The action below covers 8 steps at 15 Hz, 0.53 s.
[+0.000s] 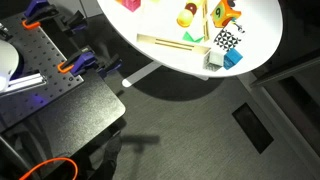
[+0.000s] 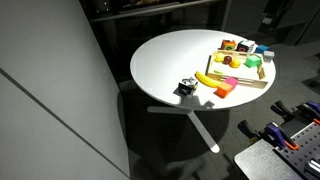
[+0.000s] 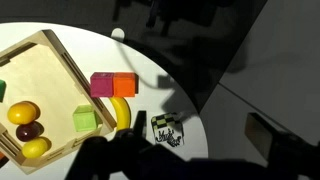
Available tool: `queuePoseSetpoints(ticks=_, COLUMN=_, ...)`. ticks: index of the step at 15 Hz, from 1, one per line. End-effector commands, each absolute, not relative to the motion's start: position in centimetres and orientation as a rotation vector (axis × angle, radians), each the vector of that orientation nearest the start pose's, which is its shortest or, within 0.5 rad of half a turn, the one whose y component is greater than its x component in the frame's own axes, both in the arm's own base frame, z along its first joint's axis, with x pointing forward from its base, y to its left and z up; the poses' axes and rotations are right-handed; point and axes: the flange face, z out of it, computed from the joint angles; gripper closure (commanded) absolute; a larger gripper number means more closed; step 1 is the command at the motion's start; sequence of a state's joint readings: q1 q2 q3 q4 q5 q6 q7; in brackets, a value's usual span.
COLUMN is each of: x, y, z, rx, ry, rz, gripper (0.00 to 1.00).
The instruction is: Pick up the lime green block and put it on the orange block and pink block
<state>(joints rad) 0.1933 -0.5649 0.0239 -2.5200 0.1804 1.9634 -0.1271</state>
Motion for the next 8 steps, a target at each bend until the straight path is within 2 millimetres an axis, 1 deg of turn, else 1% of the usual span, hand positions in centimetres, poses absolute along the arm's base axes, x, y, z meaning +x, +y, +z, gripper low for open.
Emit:
queuePoseSetpoints(ticks=1, x=36.5, y=9.3, z=47.2, rx=-2.96, ry=-0.405, rz=-0.002, gripper=0.0)
queuePoseSetpoints(ticks=3, x=36.5, y=9.3, z=47.2, rx=-2.96, ry=-0.405, rz=-0.002, gripper=0.0)
queuePoseSetpoints(ticks=5, x=36.9, y=8.7, z=47.1, rx=-2.973, ry=-0.384, rz=-0.004, gripper=0.0)
queuePoseSetpoints(ticks=8, x=37.9, y=7.3, z=46.9, rx=-3.005, ry=-0.335, rz=-0.021, gripper=0.0)
